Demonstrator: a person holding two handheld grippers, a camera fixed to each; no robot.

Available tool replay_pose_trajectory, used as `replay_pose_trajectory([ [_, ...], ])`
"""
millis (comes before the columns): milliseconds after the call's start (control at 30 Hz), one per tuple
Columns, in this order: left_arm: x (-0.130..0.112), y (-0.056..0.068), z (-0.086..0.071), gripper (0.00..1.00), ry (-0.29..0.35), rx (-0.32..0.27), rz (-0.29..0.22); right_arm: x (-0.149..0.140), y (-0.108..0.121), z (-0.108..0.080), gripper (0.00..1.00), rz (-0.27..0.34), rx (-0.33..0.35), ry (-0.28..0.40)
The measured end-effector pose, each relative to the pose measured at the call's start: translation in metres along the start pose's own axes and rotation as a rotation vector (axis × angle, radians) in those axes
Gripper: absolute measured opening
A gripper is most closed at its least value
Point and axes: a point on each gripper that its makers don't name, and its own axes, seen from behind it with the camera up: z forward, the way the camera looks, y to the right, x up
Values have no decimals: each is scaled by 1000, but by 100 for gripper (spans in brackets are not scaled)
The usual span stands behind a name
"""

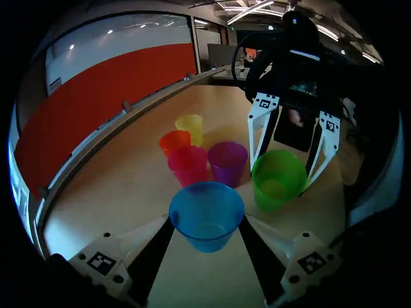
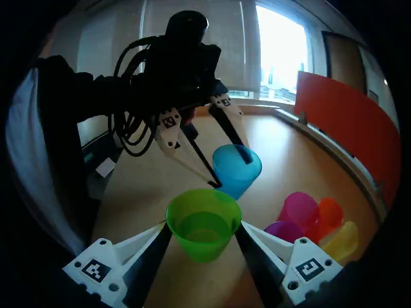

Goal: Pour water

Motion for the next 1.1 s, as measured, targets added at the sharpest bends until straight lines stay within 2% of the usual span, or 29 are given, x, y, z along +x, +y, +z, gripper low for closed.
replay_pose_trajectory([
  [667, -14, 8, 21, 86, -54, -31, 29, -17, -2, 9, 89, 5, 8, -26],
  [1100, -24, 13, 35, 86, -71, -50, 21, -27, -2, 13, 89, 13, 9, -39],
])
